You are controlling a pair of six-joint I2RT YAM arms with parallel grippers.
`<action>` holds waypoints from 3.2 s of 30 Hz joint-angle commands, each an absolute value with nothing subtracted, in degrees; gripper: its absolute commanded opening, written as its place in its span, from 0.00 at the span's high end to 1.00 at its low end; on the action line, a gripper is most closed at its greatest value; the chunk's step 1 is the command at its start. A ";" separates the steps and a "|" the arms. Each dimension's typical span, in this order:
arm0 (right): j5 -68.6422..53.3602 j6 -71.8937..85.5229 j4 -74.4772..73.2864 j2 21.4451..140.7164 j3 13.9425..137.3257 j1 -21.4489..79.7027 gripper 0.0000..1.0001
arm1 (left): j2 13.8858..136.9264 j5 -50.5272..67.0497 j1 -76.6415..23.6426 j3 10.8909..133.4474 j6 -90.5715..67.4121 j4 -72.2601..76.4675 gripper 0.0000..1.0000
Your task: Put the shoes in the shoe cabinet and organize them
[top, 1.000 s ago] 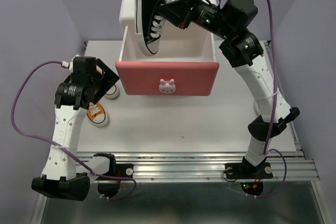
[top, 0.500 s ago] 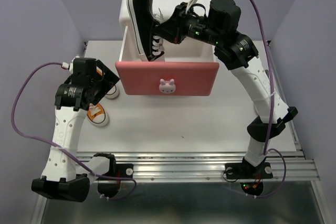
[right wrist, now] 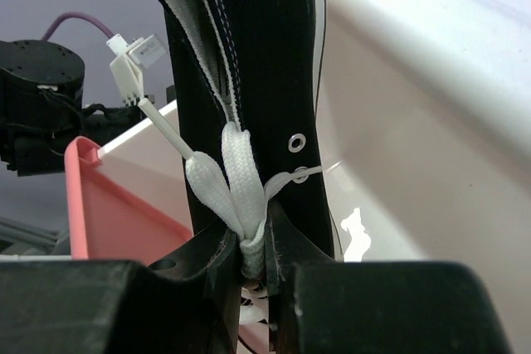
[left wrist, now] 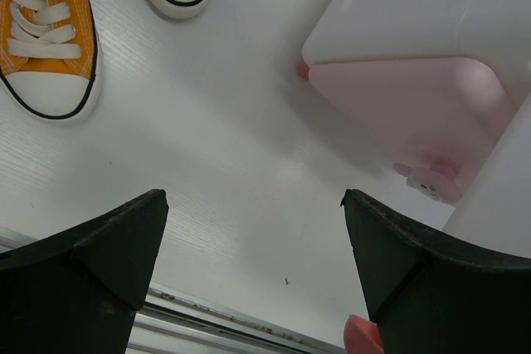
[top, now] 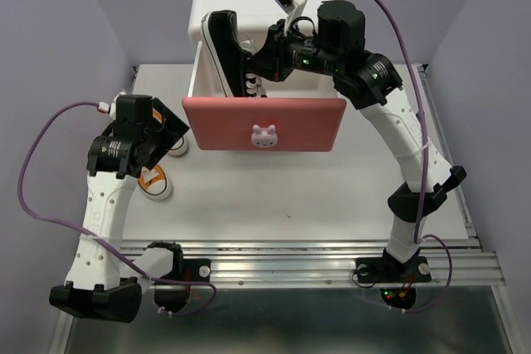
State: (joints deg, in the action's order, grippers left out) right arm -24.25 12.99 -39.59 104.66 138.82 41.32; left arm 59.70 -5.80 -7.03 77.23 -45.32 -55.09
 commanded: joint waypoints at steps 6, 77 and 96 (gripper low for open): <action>-25.84 10.37 -37.97 104.85 141.94 41.84 0.99 | 58.27 -5.80 -6.77 75.24 -44.65 -54.14 0.01; 17.14 -8.53 -47.46 110.74 138.16 42.36 0.99 | 58.62 -5.27 -6.77 71.19 -46.76 -51.94 0.01; 10.73 22.04 -37.71 113.73 147.48 42.36 0.99 | 56.87 -5.80 -6.77 70.31 -47.81 -52.91 0.01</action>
State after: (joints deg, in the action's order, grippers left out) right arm 12.84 11.53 -48.34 114.21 143.37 42.78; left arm 58.24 -5.17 -7.03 71.29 -47.29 -52.95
